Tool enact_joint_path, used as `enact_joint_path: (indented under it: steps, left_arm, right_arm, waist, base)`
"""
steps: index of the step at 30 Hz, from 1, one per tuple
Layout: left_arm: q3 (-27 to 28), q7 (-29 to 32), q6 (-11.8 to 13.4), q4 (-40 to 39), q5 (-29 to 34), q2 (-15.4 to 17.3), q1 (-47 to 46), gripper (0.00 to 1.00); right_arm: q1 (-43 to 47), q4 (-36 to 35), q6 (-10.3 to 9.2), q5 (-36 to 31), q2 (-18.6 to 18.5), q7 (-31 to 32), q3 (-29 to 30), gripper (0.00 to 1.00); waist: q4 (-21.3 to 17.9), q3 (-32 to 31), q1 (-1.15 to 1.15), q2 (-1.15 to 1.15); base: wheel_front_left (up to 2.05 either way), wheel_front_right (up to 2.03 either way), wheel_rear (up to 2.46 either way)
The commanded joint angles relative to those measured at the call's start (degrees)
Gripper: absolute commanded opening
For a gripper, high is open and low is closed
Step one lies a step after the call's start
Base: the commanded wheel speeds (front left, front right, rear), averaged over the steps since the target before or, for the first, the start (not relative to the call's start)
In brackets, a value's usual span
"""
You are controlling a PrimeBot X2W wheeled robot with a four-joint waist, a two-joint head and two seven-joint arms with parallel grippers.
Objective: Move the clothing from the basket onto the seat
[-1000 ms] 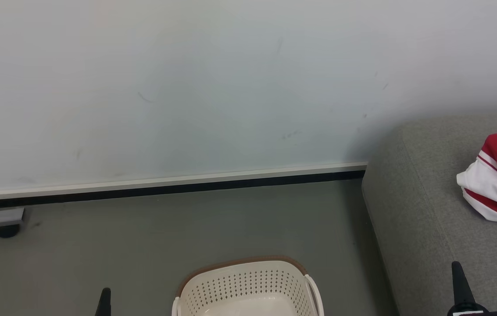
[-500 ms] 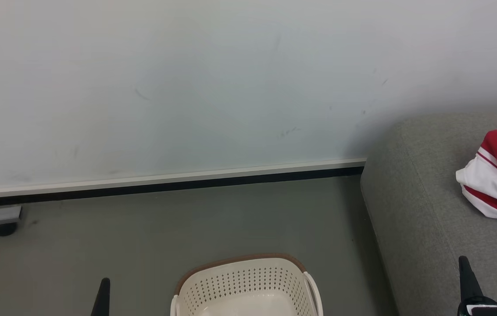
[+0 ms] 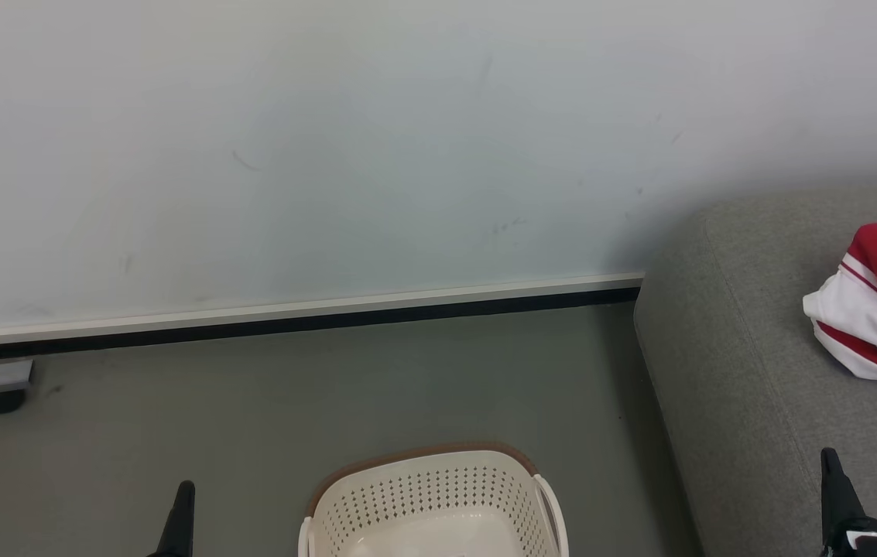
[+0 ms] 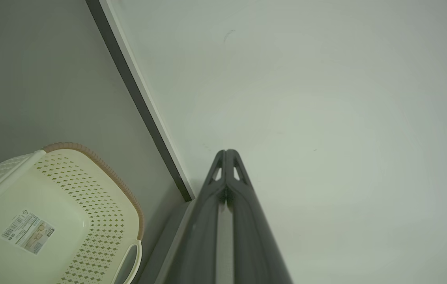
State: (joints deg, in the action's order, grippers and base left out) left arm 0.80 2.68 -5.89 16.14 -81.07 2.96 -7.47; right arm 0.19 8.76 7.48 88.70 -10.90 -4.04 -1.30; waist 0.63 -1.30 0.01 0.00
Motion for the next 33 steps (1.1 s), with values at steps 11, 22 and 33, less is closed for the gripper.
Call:
enact_joint_path:
  steps: [11, 22, 33]
  left_arm:
    - [0.30, 1.40, -0.55, 0.58, -5.45, -0.02, -2.17, 0.00]
    - [0.45, 2.44, -0.70, 1.05, -9.28, -0.07, -2.96, 0.00]
    - [0.55, 3.12, -0.98, 1.32, -11.92, -0.09, -3.31, 0.00]
  right_arm:
    - [-1.30, 0.05, 0.02, 6.72, -1.33, 0.24, 0.16, 0.00]
    - [-1.77, 0.11, 0.02, 11.52, -2.06, 0.29, 0.14, 0.00]
    - [-1.70, 0.10, 0.02, 15.05, -2.61, 0.17, -0.04, 0.00]
  waist:
    - [-0.25, 0.49, -0.01, 0.00]
    - [-0.46, 0.92, -0.01, 0.00]
    - [-0.63, 1.27, -0.01, 0.00]
  base:
    - [0.00, 0.00, 0.00]
    - [0.00, 0.00, 0.00]
    - [0.00, 0.00, 0.00]
